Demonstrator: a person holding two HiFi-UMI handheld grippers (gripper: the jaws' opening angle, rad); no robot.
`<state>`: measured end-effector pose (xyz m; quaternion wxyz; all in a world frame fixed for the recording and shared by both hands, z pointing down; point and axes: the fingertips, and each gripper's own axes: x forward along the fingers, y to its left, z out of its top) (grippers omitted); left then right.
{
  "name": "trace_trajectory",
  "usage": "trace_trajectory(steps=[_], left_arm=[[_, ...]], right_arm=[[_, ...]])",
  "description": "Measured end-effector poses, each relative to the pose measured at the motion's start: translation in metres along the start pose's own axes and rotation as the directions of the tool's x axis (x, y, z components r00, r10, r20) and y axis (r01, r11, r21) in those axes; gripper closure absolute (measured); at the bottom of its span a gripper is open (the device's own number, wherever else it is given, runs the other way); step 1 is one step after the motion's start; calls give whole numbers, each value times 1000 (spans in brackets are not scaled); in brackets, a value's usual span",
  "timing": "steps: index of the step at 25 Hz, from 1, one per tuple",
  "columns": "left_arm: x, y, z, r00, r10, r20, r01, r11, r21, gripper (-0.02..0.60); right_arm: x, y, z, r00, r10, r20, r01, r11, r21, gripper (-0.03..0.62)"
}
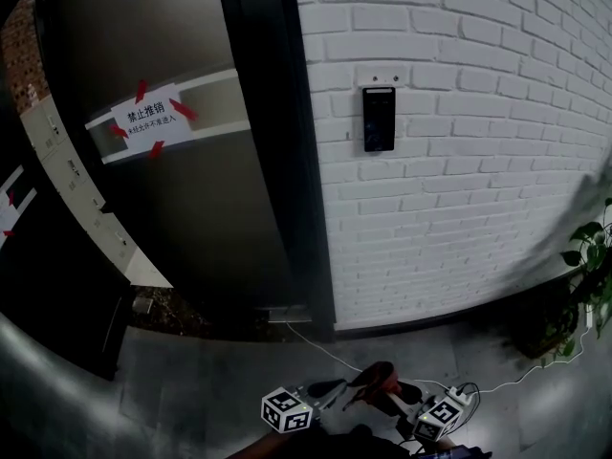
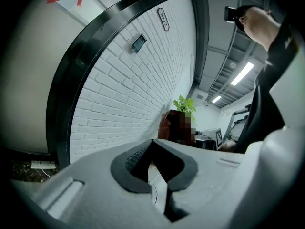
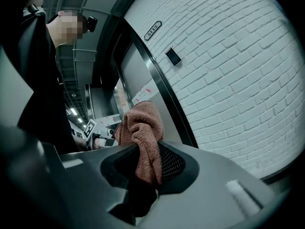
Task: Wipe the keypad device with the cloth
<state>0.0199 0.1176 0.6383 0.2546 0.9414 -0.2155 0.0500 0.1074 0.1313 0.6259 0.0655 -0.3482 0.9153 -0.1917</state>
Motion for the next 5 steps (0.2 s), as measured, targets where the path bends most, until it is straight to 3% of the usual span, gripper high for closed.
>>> trace_trajectory(steps=[5], left_arm=[[-7, 0, -4, 1000, -6, -2, 6, 1000, -1, 578]], right_arm=[[5, 8, -1, 1000, -16, -7, 16, 1000, 9, 508]])
